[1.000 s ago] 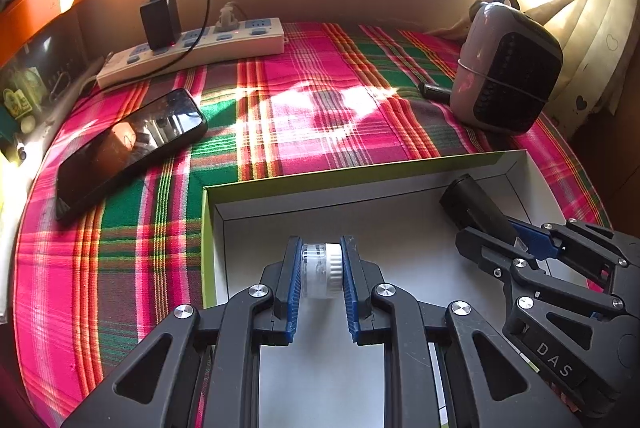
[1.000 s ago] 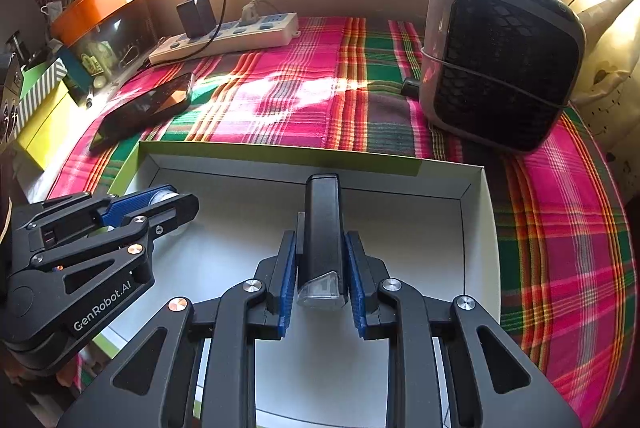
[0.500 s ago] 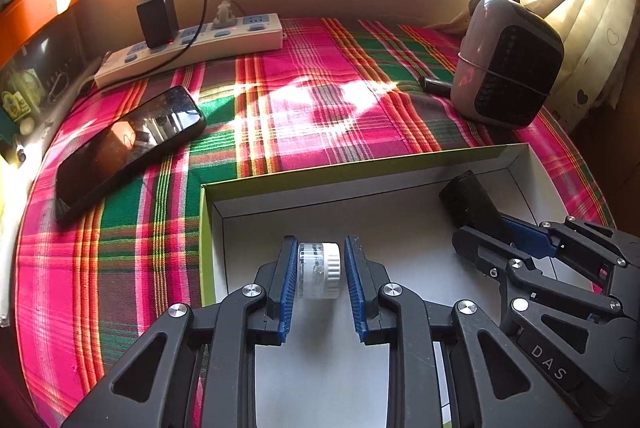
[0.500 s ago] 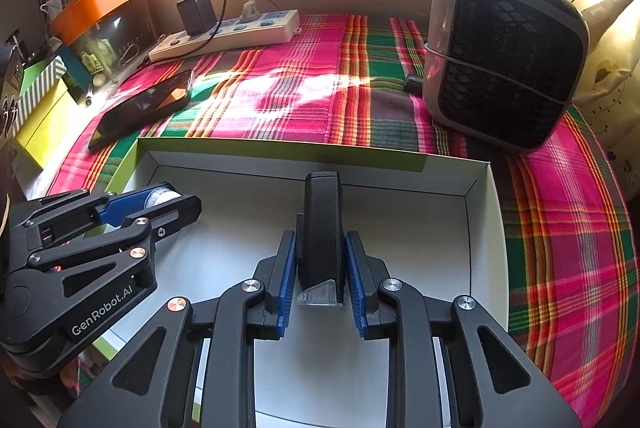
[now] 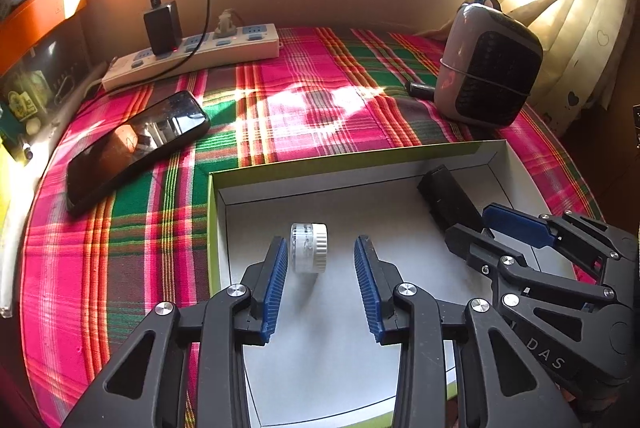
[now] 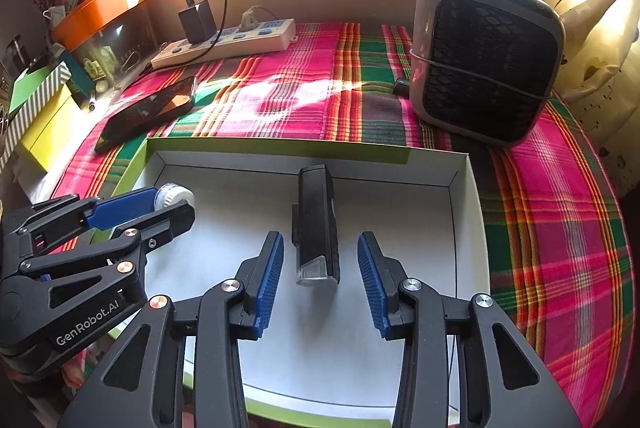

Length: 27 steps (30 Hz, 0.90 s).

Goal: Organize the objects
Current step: 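Open left gripper to drop jar in box while right gripper releases flashlight, then withdraw left gripper from box while right gripper moves to white USB cable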

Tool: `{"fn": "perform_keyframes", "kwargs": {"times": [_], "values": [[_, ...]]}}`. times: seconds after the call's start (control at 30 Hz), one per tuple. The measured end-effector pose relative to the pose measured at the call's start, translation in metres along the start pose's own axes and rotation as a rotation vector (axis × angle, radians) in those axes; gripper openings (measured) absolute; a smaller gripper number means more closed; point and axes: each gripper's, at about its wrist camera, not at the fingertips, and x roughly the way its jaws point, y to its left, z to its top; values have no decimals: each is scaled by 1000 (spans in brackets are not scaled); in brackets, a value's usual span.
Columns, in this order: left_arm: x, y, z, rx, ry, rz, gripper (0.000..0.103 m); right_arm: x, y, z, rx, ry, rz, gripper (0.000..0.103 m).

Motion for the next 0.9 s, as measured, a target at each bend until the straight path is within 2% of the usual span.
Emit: {"fn": "perform_keyframes", "kwargs": {"times": [0.9], "values": [[-73, -4, -56, 3, -101, 3, 35, -67, 12, -49, -12, -102, 19, 44]]}}
